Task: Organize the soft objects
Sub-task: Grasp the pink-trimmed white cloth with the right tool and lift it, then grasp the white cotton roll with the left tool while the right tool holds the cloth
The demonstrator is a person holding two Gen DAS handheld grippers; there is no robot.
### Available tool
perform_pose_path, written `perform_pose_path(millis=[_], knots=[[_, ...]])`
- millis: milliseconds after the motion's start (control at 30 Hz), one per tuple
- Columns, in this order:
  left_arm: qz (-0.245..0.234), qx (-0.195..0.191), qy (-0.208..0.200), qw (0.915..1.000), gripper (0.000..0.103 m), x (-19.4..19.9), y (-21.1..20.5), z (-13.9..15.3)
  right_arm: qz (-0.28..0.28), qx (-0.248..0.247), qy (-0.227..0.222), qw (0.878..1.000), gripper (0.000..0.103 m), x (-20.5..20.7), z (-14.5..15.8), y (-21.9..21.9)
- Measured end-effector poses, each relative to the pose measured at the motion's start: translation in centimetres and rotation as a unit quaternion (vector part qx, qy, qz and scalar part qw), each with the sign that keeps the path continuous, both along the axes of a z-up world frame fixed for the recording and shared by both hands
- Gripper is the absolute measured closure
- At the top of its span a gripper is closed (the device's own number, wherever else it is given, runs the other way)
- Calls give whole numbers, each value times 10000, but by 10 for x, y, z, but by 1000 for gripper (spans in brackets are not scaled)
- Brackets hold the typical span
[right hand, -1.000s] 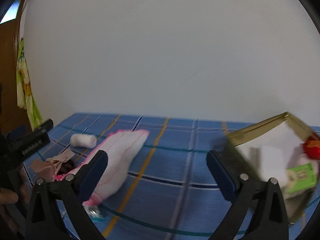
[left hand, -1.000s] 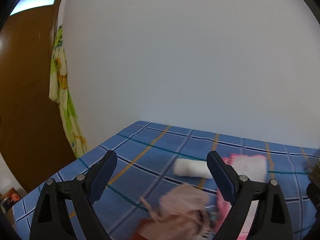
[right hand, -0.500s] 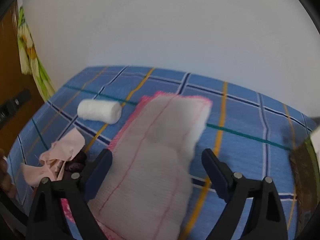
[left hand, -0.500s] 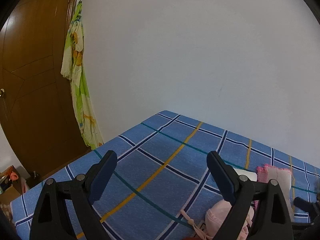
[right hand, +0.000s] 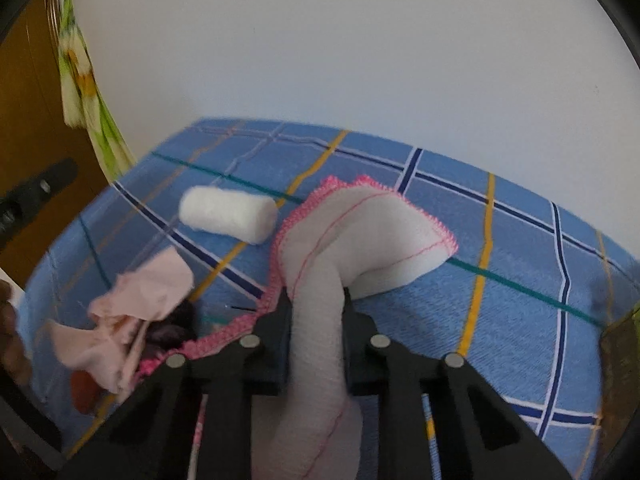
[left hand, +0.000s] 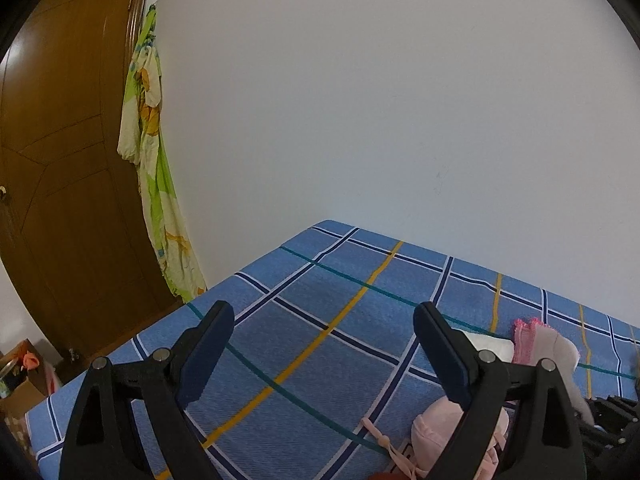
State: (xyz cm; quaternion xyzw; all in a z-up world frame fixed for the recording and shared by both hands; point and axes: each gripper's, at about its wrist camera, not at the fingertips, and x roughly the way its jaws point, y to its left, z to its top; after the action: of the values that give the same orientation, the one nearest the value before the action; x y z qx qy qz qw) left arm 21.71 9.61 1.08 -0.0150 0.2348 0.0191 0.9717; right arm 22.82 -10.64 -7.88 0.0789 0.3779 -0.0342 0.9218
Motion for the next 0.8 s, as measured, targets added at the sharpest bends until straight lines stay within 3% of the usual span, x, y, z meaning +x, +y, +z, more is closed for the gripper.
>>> perform_pose_path(millis=[167, 367, 567, 733, 800], knots=[[-137, 12, -60, 9999, 10, -2, -2, 1, -11, 519, -965, 9940, 87, -28, 25, -20], [-458, -12, -154, 9988, 10, -7, -8, 3, -256, 419, -1853, 9815, 87, -68, 54, -31], [-1218, -60, 67, 9925, 10, -4, -32, 0, -878, -772, -2131, 9700, 87, -111, 63, -28], [-1946, 285, 526, 9790, 10, 8, -77, 0, -1042, -980, -2108, 9670, 87, -135, 60, -34], [-2165, 600, 805, 9711, 10, 17, -99, -2, -1088, -1029, -2064, 9669, 87, -138, 58, -36]])
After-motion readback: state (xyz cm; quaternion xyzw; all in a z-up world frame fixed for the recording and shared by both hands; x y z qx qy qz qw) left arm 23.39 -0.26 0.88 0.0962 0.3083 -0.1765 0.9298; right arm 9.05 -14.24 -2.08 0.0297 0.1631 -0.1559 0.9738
